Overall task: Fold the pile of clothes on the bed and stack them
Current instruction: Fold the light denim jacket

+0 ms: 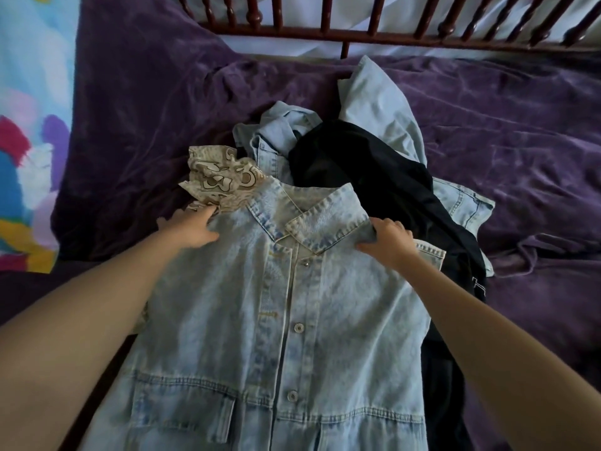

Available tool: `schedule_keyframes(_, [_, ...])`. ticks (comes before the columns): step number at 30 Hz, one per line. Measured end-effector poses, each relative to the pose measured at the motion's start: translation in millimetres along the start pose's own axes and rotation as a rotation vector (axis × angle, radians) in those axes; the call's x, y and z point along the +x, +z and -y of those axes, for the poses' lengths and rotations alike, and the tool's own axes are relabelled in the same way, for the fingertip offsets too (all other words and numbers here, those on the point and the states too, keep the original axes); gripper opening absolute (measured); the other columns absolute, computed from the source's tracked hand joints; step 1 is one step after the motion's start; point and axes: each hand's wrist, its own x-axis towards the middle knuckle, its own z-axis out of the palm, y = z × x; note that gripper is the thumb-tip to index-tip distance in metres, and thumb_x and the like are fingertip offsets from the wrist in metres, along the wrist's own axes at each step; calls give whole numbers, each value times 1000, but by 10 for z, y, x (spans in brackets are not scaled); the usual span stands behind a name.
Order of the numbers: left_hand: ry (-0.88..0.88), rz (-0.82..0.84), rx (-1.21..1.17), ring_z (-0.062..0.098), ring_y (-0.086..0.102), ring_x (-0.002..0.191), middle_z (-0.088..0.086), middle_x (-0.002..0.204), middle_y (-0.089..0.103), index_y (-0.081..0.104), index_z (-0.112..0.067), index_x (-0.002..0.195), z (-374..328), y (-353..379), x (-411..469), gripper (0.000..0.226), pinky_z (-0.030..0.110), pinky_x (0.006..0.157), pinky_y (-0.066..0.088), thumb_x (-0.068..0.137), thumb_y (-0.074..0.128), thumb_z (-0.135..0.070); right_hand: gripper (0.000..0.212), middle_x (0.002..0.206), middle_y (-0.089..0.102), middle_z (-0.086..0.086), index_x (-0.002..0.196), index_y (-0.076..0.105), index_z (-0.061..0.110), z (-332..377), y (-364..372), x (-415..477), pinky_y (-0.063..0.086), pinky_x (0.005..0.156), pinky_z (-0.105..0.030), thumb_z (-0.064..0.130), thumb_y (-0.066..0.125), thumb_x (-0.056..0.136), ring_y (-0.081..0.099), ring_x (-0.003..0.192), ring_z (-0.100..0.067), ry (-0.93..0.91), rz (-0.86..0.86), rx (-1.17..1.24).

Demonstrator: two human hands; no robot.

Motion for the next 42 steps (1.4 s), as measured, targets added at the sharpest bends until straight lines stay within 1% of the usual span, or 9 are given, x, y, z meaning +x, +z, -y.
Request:
schedule_keyframes(7, [86, -217, -63, 31, 15, 140, 8, 154, 16, 18, -34, 147, -144, 112, -47, 61, 48, 111, 20, 93, 42, -50, 30, 58, 41, 8, 64, 46, 26, 27, -229, -99, 29, 71, -34, 42, 59, 86, 39, 58, -11, 23, 64, 387])
schedule_keyframes(11, [117, -39, -287, 35, 32, 135, 15, 149, 32, 26, -23, 145, -466, 127, 61, 56, 50, 111, 26, 93, 45, -35, 28, 70, 49, 2, 68, 49, 18, 189, -334, -153, 23, 82, -34, 32, 52, 91, 46, 79, -16, -4, -110, 191])
schedule_keyframes(15, [102, -283, -442, 31, 52, 112, 7, 110, 58, 60, -18, 109, -433, -59, -11, 22, 42, 97, 40, 87, 58, -18, 22, 104, 56, -3, 94, 69, 16, 174, -243, -235, 23, 94, -33, 29, 52, 93, 41, 112, -25, 56, -363, 129])
schedule_keyframes(22, [487, -708, -689, 26, 53, 79, 14, 80, 58, 61, 5, 82, 154, 77, -887, 7, 35, 70, 40, 77, 65, 2, 19, 73, 65, -11, 93, 50, 8, -77, 15, -949, 33, 77, -34, 22, 38, 97, 54, 73, -24, -585, -856, -67])
schedule_keyframes(28, [602, -680, -174, 19, 43, 75, -1, 69, 55, 40, -25, 74, 678, 1096, -1613, 40, 37, 73, 33, 50, 69, -11, 14, 73, 61, -4, 88, 46, 16, -386, 624, -1740, 35, 65, -32, 29, 51, 91, 52, 71, -22, -856, -418, -415])
schedule_keyframes(33, [274, -349, 212, 35, 60, 75, 16, 82, 61, 61, -14, 115, 758, 1501, -1687, 94, 56, 68, 46, 27, 92, -9, 80, 86, 67, -6, 93, 67, 24, -372, 937, -1870, 55, 61, -39, 31, 91, 18, 66, 77, -23, -482, 187, -610])
schedule_keyframes(35, [114, -254, 251, 37, 59, 94, 18, 100, 60, 54, -20, 130, 707, 1346, -1674, 88, 57, 80, 42, 48, 89, -22, 66, 90, 68, -6, 89, 72, 29, -186, 713, -1849, 54, 68, -45, 34, 90, 26, 66, 84, -23, -452, 173, -656])
schedule_keyframes(38, [-31, -358, 255, 24, 42, 122, 5, 126, 51, 46, -25, 132, 667, 1139, -1577, 50, 43, 93, 34, 86, 58, -41, 54, 143, 40, -9, 137, 44, 25, -58, 456, -1712, 22, 111, -47, 23, 58, 84, 32, 136, -22, -427, 126, -566])
schedule_keyframes(42, [-40, -378, 291, 20, 46, 118, -2, 121, 57, 55, -27, 120, 736, 964, -1493, 32, 39, 92, 33, 91, 49, -38, 61, 152, 21, -6, 147, 19, 23, -62, 255, -1483, 18, 113, -39, 21, 44, 92, 17, 141, -22, -176, -7, -429])
